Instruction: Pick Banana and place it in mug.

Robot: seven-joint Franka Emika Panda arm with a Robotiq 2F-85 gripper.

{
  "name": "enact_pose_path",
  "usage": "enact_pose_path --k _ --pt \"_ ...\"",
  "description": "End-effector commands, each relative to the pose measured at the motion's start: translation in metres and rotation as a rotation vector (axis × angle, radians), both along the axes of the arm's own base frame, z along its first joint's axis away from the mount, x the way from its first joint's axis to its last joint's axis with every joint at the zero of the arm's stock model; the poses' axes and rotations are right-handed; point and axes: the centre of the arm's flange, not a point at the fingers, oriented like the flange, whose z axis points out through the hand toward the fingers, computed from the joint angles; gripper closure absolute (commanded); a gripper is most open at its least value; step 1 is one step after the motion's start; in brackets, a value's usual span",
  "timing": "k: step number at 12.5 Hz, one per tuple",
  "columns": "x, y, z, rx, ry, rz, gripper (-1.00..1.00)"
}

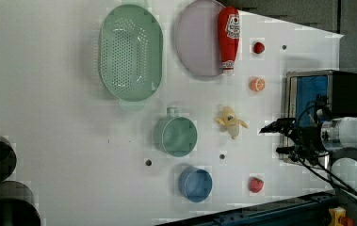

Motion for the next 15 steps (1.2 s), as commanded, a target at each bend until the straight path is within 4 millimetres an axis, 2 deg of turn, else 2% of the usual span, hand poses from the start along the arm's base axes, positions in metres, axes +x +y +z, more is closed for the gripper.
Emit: enact_pose_path --k 1,4,8,10,12,14,15 --pt "0.014 0.003 -0.007 0.022 -0.069 0.331 -1.00" --pt "0.022 -0.007 -0.051 0.037 -0.083 0.513 -1.00" --pt "0.028 -0.007 -0.110 0.022 -0.106 0.535 -1.00" --pt "0.029 -0.006 -0.133 0.013 -0.124 0.540 -1.00" --pt "0.027 -0.002 -0.150 0.012 -0.130 0.547 -1.00" --pt "0.025 0.003 -0.157 0.017 -0.124 0.551 -1.00" --pt "0.024 0.004 -0.160 0.020 -0.119 0.549 -0.93"
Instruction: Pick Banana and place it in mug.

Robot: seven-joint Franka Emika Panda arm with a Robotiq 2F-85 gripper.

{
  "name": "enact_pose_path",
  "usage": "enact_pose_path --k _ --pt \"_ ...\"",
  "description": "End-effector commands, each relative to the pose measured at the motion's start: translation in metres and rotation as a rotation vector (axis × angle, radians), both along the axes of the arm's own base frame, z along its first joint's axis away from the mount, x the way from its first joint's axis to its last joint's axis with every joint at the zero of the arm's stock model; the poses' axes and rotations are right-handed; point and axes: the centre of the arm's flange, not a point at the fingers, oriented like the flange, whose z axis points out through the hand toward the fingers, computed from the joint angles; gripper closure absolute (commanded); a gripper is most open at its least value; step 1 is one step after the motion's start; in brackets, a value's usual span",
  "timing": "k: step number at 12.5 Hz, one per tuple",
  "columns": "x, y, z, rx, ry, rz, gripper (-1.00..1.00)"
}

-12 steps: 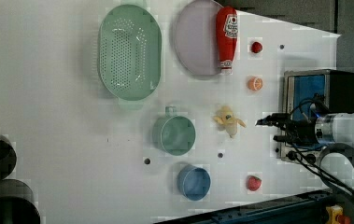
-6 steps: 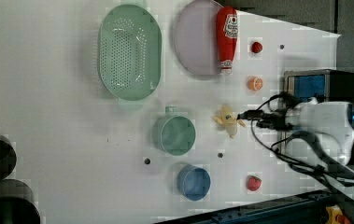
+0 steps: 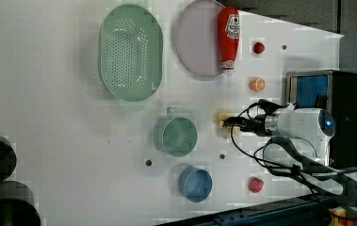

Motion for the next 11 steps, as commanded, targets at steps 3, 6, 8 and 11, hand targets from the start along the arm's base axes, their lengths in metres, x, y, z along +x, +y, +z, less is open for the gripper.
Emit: enact_pose_path --k 3,6,8,11 --pt "0.005 -0.008 0.013 -0.011 -0.050 0.019 -0.18" --pt "0.011 -0.009 0.024 -0.013 -0.075 0.016 0.45" --pt "0.018 -0.011 0.046 -0.015 -0.111 0.013 0.45" --pt "0.021 -0.013 0.101 -0.012 -0.114 0.005 0.46"
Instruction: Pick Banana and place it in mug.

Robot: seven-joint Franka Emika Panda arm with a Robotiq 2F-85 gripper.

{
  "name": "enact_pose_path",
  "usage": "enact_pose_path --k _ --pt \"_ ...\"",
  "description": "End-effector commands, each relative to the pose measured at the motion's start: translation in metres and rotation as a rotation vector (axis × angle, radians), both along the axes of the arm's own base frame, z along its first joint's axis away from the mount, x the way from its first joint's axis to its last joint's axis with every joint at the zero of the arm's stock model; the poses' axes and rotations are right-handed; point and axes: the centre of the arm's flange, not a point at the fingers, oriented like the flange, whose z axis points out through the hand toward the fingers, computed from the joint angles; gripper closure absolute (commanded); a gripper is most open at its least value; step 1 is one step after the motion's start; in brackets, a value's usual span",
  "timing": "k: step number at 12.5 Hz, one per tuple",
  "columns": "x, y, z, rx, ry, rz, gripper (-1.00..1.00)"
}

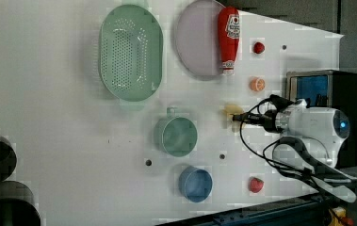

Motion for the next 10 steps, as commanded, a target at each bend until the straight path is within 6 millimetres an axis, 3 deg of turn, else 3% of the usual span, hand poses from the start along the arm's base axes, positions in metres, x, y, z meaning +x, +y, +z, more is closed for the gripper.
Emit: enact_pose_path --k 1,7,10 --pt "0.010 -0.008 0.082 0.006 -0.044 -0.002 0.46" --pt "-0.006 -0.002 0.236 0.020 -0.002 -0.012 0.45" --pt "-0.016 0.016 0.290 0.013 0.003 0.002 0.45"
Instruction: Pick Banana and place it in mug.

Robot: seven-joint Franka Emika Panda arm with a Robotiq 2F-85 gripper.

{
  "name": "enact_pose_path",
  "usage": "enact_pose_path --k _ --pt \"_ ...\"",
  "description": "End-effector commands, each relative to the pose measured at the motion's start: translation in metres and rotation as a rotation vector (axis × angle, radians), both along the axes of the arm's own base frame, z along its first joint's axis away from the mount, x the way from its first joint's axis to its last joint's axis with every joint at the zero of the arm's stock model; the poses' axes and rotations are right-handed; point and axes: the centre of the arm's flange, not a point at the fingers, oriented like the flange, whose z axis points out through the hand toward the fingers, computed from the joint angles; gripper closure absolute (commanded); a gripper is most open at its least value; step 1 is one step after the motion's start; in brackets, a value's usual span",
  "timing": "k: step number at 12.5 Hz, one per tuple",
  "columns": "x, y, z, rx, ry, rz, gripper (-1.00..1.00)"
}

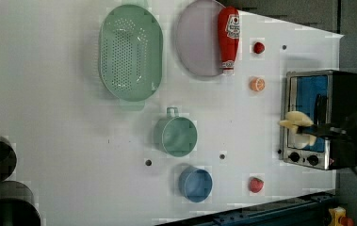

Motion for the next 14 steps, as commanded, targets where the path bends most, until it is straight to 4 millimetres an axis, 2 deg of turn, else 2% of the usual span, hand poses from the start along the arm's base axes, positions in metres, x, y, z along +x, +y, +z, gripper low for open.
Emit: enact_pose_path --k 1,4,8,11,14 --pt "0.003 0.037 0.020 -0.035 0.023 0.043 0.45" --pt "0.000 0.100 0.029 -0.071 -0.002 -0.007 0.45" --pt "-0.019 0.191 0.019 -0.038 0.020 -0.135 0.45" --pt "-0.032 0.244 -0.007 -0.039 0.064 -0.213 0.45" --pt "-0.032 0.274 -0.044 -0.041 0.089 -0.278 0.46"
